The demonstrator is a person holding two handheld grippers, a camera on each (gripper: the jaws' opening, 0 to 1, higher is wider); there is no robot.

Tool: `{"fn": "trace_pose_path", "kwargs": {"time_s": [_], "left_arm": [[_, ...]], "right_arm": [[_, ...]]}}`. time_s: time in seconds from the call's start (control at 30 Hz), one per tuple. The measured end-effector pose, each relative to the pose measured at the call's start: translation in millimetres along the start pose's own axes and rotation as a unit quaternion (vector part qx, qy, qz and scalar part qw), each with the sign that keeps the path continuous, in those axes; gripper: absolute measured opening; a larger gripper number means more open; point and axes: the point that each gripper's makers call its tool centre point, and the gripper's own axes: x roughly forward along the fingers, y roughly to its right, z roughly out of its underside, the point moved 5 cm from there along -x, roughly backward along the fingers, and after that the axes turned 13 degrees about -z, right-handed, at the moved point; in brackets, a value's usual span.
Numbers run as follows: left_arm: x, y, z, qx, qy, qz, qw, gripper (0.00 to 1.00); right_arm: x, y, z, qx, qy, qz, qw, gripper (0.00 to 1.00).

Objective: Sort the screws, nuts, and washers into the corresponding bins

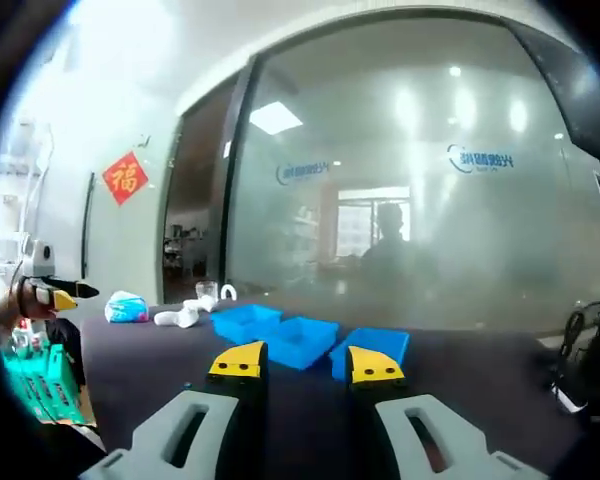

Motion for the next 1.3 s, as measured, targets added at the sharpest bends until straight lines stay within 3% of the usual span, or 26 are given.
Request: {"fn": "trace_pose_path", "kwargs": {"time_s": [0.2,0.47,0.6,0.83,1.17,1.3], "left_arm": [[-0.5,0.7,1.9,0.003,-0.004,0.0,1.0,0.5],[4.4,5.5,1.8,0.016,-0.01,0.01,0.9998,0.5],[7.9,10.1,3.1,0.02,-0.018,0.018,0.9995,0.5],[7.3,11.9,3.4,0.03,-0.028,0.028,0.9988,0.5],[6.7,3.8,3.9,0.03,-0.035,0.02,0.9987,0.5],[6.2,3.2,3.9,0.029,-0.035,0.021,0.9987,0.5]], "right_arm": [[-33.9,-13.7,10.8,-0.011,-0.011,-0.002,0.9999,0.27],[-63.1,-19.1,28.2,0.021,-0.02,-0.006,0.9996,0.28],[-63.0,-27.0,28.4,0.022,-0.017,-0.028,0.9992,0.3],[-54.8,-41.1,32.0,0.005,-0.045,-0.071,0.9964,0.34],[-45.7,-56.6,37.9,-0.007,-0.085,-0.131,0.9877,0.37],[-43.1,-62.5,41.3,0.005,-0.104,-0.169,0.9802,0.37]]}}
